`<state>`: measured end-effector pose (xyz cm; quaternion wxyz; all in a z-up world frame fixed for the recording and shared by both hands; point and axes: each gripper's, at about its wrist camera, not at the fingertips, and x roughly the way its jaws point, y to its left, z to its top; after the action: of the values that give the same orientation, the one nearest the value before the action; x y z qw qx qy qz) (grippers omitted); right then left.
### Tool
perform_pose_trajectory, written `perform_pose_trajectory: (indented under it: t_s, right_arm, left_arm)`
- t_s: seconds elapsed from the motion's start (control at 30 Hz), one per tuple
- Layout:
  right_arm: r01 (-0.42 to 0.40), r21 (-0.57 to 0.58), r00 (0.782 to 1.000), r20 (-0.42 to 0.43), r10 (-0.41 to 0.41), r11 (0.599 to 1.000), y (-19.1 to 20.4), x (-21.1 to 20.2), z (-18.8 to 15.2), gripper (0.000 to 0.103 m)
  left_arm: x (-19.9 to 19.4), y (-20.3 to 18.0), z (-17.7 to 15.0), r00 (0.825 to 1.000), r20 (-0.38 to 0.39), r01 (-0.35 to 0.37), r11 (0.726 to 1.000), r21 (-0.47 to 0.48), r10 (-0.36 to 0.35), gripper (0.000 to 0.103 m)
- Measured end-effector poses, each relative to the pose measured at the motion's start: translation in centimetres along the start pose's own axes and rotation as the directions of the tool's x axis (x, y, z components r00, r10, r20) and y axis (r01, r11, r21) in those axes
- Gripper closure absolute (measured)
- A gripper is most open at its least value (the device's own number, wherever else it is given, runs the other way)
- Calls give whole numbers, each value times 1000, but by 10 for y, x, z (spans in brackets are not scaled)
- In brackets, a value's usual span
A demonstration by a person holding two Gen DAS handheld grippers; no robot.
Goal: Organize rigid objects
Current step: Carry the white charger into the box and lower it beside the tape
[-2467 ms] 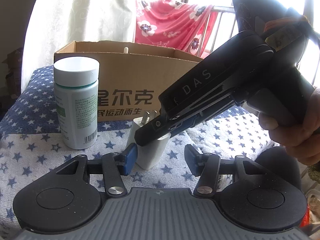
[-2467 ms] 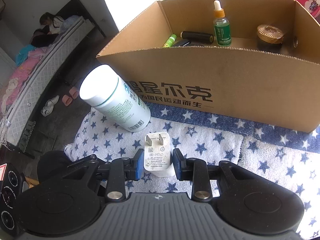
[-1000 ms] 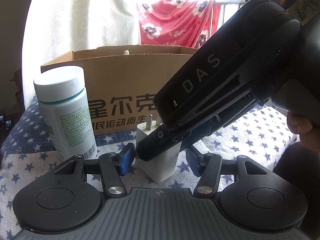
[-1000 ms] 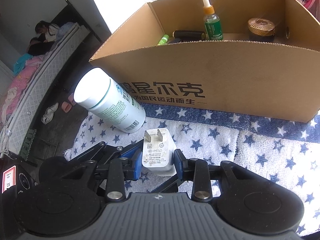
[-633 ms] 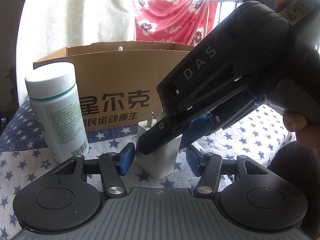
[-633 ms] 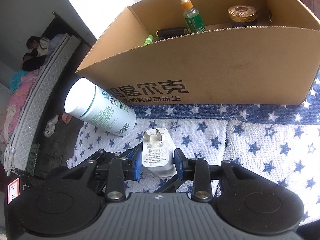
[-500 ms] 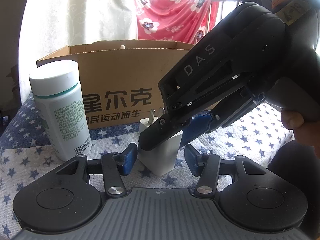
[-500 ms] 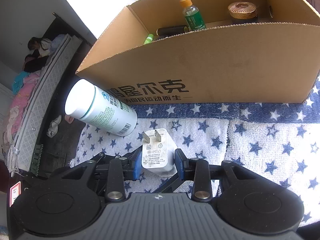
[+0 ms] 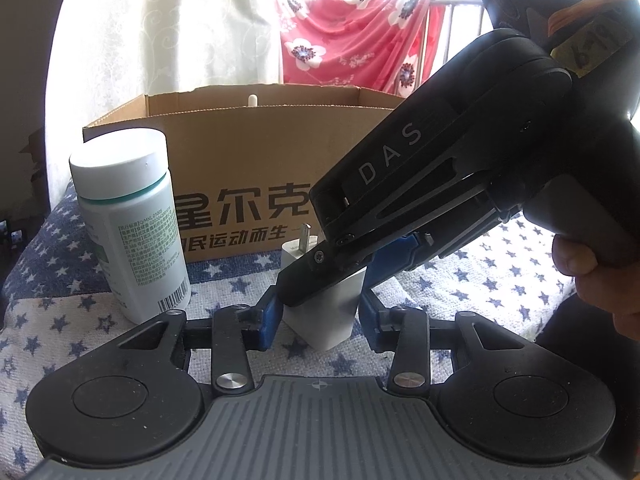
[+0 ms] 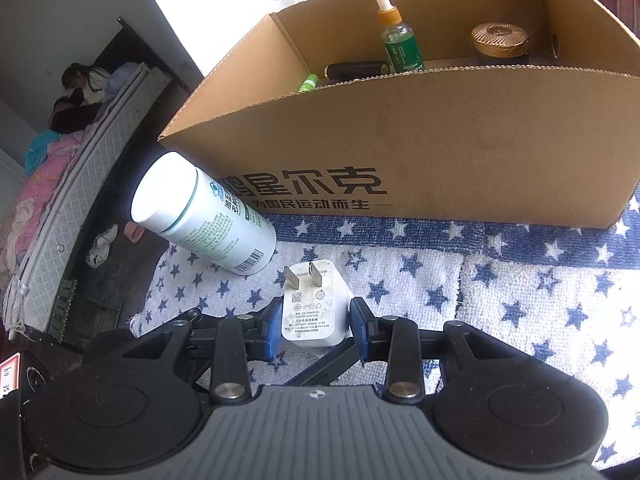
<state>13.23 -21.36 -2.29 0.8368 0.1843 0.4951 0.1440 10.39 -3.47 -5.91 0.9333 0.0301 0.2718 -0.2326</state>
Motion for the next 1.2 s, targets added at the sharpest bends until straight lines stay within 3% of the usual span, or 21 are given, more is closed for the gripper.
perform_pose_trajectory:
  t_s: [0.9, 1.2]
  right_arm:
    - [7, -40, 995, 97, -3, 999, 20, -41, -11, 65]
    - [37, -137, 974, 225, -6, 990, 48, -81, 7, 65]
  left_arm:
    - [-30, -13, 19, 998, 58, 1, 1000, 30, -3, 62]
    - [-49, -16, 56, 989, 149, -18, 997, 75, 7, 62]
